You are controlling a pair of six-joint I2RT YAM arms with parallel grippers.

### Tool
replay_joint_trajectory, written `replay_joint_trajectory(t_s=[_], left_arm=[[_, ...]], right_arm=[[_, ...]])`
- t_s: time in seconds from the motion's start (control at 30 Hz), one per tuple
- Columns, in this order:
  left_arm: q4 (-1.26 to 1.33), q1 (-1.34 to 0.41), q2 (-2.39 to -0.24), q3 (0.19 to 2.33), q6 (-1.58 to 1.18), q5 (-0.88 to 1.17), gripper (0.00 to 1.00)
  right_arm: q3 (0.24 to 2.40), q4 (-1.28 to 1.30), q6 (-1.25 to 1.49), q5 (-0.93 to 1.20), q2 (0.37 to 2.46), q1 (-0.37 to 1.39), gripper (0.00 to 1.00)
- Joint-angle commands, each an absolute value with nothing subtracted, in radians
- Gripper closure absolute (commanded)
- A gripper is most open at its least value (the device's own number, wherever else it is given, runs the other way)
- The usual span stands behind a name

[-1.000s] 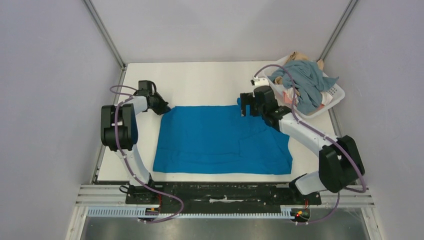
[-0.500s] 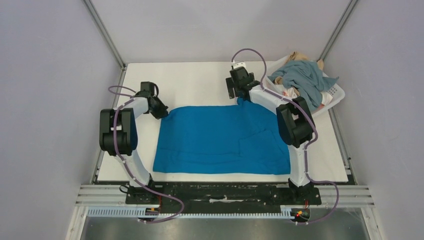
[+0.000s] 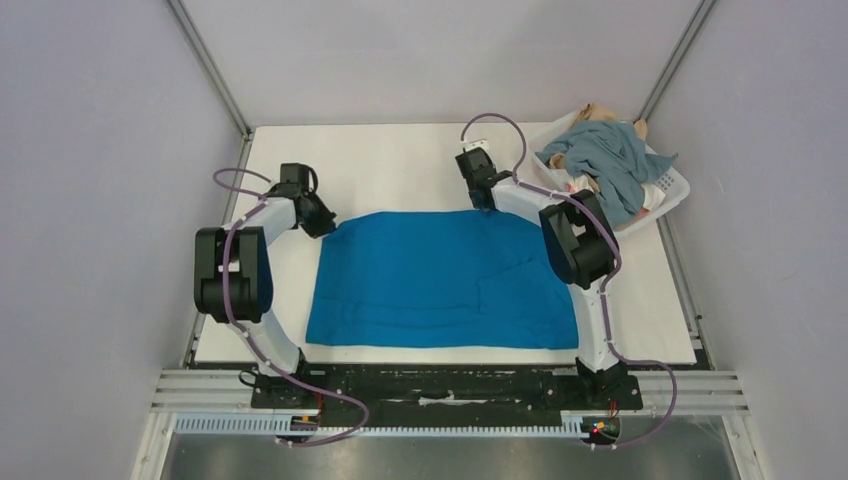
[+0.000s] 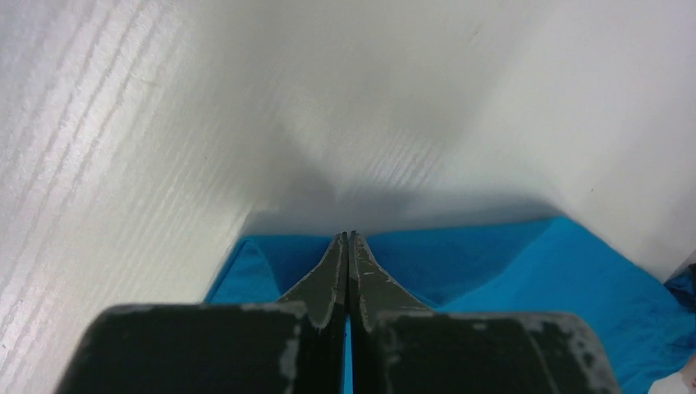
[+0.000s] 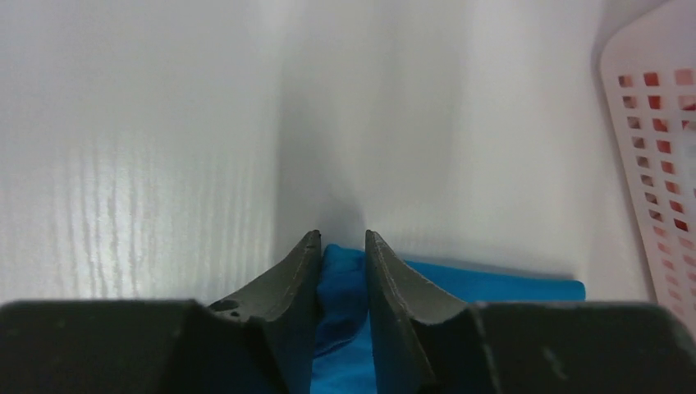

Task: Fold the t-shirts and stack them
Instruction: Grab the side of the flattened tshirt furthest away from the robot with both arms, then fold the other side of the tshirt into a rectangle

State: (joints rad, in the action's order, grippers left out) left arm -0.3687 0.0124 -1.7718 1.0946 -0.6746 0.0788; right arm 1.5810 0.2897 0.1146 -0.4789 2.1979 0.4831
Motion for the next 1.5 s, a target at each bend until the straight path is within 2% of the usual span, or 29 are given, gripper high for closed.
replay_joint_trajectory(t_s=[0.0,0.2,0.3,0.63,0.87,1.2,1.3,1.47], left_arm=[[-0.37,-0.026,-1.709,1.066,-0.62,0.062,0.98],[-0.363,-0.037,-1.665,1.052,-0.607,0.072,0.98],[-0.364,-0.042,-1.627,1.031,-0.61,0.062,0.98],[-0.324,-0.044,-1.437,0.874,-0.636,0.016,0.98],[-0.253,-0.043,-1.304,0.714,-0.686,0.017,0.98],[-0.335,-0.041,-1.03,0.565,-0.775,-0.16,0.98],[-0.354,-0.042,-0.957,0.516,-0.79,-0.189,0.98],[-0.407,-0.042,-0.929,0.479,-0.818,-0.246,0.98]], right_arm=[[1.54,0.294,0.134,-0.561,2.124,0.48,0.76],[1.445,0.204,0.131,-0.565,2.025,0.48,0.95],[1.336,0.145,0.162,-0.544,1.927,0.48,1.0],[1.023,0.15,0.31,-0.521,1.654,0.522,0.98],[0.906,0.237,0.405,-0.599,1.543,0.59,0.96],[0.788,0.366,0.569,-0.707,1.436,0.703,0.92],[0.746,0.406,0.631,-0.713,1.408,0.745,0.89],[0.687,0.496,0.744,-0.7,1.364,0.818,0.76]])
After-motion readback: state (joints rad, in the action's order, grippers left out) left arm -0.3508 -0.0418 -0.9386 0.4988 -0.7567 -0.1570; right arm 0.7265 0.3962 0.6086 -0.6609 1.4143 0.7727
